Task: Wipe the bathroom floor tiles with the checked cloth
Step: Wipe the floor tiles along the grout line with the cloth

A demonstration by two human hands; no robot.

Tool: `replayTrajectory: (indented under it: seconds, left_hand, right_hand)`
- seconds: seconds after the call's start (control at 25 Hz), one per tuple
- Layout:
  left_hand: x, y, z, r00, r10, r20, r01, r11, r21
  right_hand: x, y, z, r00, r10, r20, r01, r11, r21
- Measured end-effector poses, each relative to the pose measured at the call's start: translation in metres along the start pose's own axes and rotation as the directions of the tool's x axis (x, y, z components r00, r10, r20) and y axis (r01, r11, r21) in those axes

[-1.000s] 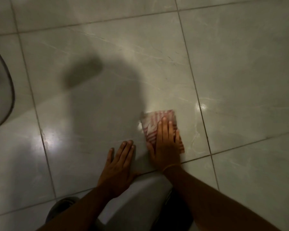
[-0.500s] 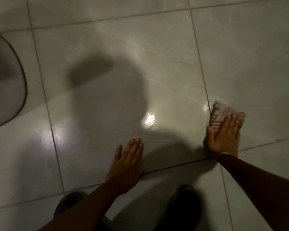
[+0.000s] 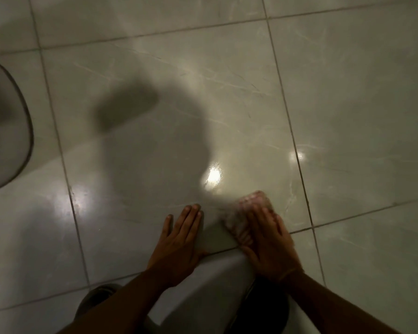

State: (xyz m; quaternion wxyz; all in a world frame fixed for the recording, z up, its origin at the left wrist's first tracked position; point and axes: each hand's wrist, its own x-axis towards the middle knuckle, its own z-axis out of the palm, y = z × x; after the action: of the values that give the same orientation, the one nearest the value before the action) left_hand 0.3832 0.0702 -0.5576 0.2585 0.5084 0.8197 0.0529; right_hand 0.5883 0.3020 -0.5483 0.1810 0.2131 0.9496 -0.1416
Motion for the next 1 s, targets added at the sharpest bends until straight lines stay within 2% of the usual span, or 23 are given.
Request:
replayTrajectory:
  seconds: [0.08,0.16,0.24,0.32,0.4,0.48,0.56,0.64,0.72,0.76,0.84,0.96,1.0]
  left_hand:
    - [0.0,0.0,0.001,1.0,0.001,-0.012,-0.001,1.0,-0.004]
    - [-0.001,0.001,0.002,1.0,-0.009,-0.014,0.009,1.0,-0.001]
    - [0.0,0.003,0.003,1.0,-0.017,-0.011,0.017,1.0,0.001]
    - [0.0,0.003,0.004,1.0,-0.017,-0.012,0.018,1.0,0.007]
    - [-0.001,0.002,0.004,1.0,-0.015,-0.013,0.015,1.0,0.014]
    - [0.0,0.002,0.004,1.0,-0.015,-0.012,0.015,1.0,0.017]
    - [0.0,0.002,0.003,1.0,-0.011,-0.012,0.011,1.0,0.016]
    - [0.001,0.001,0.002,1.0,-0.002,-0.011,0.002,1.0,0.012]
    - [0.0,0.0,0.002,1.0,0.005,-0.013,-0.005,1.0,0.009]
    - [0.0,-0.001,0.003,1.0,0.004,-0.014,-0.004,1.0,0.007]
    - [0.0,0.0,0.003,1.0,-0.003,-0.016,0.003,1.0,0.006]
    - [0.0,0.001,0.004,1.0,-0.007,-0.018,0.008,1.0,0.002]
    - [0.0,0.002,0.005,1.0,-0.01,-0.017,0.01,1.0,0.0]
  right_hand:
    - [-0.02,0.045,-0.01,0.995,0.092,0.05,-0.089,0.994,-0.057]
    - [-0.01,0.079,-0.026,0.958,0.281,0.052,-0.277,0.958,-0.077]
    - [0.032,0.085,-0.041,0.878,0.479,0.003,-0.479,0.878,-0.001]
    - [0.085,0.065,-0.054,0.83,0.553,-0.072,-0.546,0.832,0.096]
    - [0.129,0.027,-0.06,0.842,0.523,-0.136,-0.511,0.852,0.112]
    - [0.145,-0.016,-0.053,0.908,0.381,-0.173,-0.377,0.925,0.053]
    - [0.126,-0.045,-0.036,0.971,0.194,-0.141,-0.195,0.981,0.005]
    - [0.082,-0.043,-0.019,0.996,0.053,-0.078,-0.054,0.999,-0.011]
    - [0.032,-0.015,-0.01,1.0,-0.002,-0.025,0.002,1.0,0.005]
    - [0.009,0.006,-0.01,1.0,0.022,0.004,-0.022,1.0,0.003]
    - [-0.02,0.053,-0.018,0.984,0.173,0.039,-0.171,0.984,-0.044]
    - [0.003,0.1,-0.039,0.866,0.499,0.022,-0.5,0.866,0.03]
    - [0.025,0.1,-0.047,0.824,0.566,-0.012,-0.564,0.822,0.084]
